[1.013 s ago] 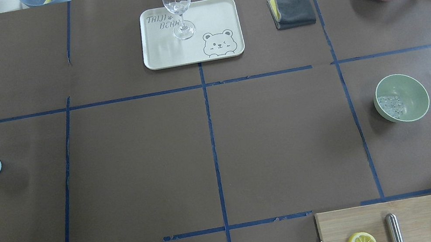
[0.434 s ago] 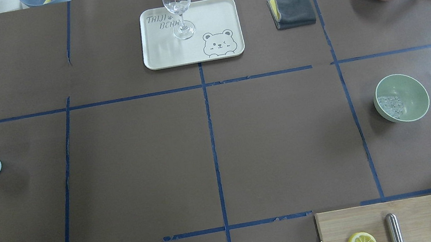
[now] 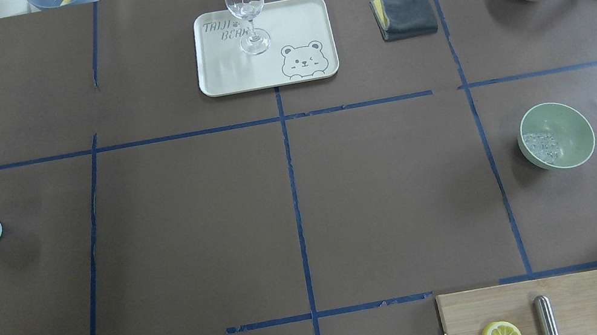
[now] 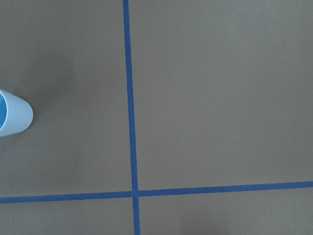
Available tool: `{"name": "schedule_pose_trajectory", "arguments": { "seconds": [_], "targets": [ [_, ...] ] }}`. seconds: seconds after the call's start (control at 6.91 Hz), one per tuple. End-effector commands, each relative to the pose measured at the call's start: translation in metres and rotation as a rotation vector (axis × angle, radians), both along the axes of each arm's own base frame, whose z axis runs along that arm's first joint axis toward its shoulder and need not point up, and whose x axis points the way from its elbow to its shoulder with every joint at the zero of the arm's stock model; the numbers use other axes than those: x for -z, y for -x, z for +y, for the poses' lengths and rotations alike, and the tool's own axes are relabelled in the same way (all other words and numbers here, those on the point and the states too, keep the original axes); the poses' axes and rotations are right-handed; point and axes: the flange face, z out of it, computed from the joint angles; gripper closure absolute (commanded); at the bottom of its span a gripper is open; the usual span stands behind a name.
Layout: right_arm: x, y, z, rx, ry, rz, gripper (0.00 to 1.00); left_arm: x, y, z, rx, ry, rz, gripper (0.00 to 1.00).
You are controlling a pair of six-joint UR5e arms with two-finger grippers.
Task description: Pour ice into bowl
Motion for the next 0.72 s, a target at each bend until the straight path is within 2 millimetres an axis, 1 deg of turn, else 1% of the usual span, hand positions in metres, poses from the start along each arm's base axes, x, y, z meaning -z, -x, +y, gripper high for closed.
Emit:
{"name": "schedule_pose_trajectory", "arguments": {
  "seconds": [0.0,0.14,0.29,0.43,0.58],
  "targets": [
    [-0.006,-0.001,0.003,0.0,0.007,0.016,0.0,0.003,-0.002,-0.002,-0.005,-0.01,0.004,0.0],
    [-0.003,-0.007,0.002,-0.008,-0.01,0.072,0.0,0.002,-0.002,-0.002,-0.004,-0.009,0.007,0.0],
    [0.004,-0.005,-0.004,-0.006,-0.025,0.093,0.0,0.003,-0.002,-0.002,-0.004,-0.009,0.009,0.0],
    [-0.002,0.006,-0.005,0.018,-0.009,0.093,0.0,0.007,-0.002,-0.002,-0.004,-0.02,0.008,0.0],
    [-0.008,0.007,0.0,0.021,0.005,0.077,0.0,0.009,-0.002,-0.004,-0.004,-0.024,0.008,0.0]
  ]
}}
